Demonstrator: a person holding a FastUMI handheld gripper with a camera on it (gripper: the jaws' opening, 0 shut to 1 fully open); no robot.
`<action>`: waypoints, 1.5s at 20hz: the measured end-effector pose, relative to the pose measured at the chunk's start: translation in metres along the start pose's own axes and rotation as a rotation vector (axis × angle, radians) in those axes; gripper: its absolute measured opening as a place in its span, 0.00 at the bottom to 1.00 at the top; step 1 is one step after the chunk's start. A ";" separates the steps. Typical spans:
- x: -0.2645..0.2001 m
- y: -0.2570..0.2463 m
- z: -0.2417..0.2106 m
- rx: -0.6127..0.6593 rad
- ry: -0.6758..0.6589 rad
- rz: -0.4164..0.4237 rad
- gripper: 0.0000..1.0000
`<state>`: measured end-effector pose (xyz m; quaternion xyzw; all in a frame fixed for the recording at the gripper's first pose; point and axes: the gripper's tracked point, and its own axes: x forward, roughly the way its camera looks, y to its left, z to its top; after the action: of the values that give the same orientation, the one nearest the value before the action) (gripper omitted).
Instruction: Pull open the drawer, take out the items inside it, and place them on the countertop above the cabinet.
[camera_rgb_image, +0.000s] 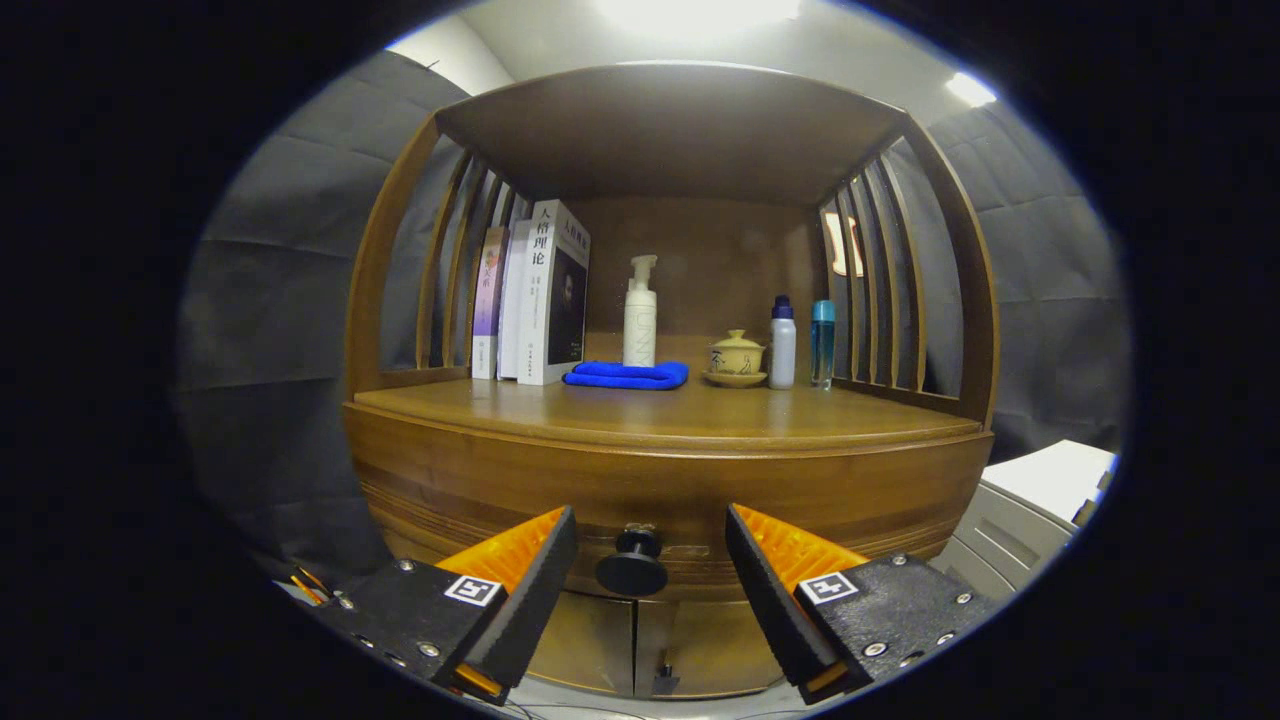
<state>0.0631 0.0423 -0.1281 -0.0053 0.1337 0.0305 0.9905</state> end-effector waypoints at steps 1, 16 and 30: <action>0.004 0.001 -0.005 0.007 0.010 0.003 0.91; 0.024 0.012 -0.033 0.022 0.061 -0.003 0.48; 0.023 0.012 -0.036 0.100 0.086 -0.047 0.24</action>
<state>0.0750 0.0549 -0.1689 0.0400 0.1773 0.0001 0.9834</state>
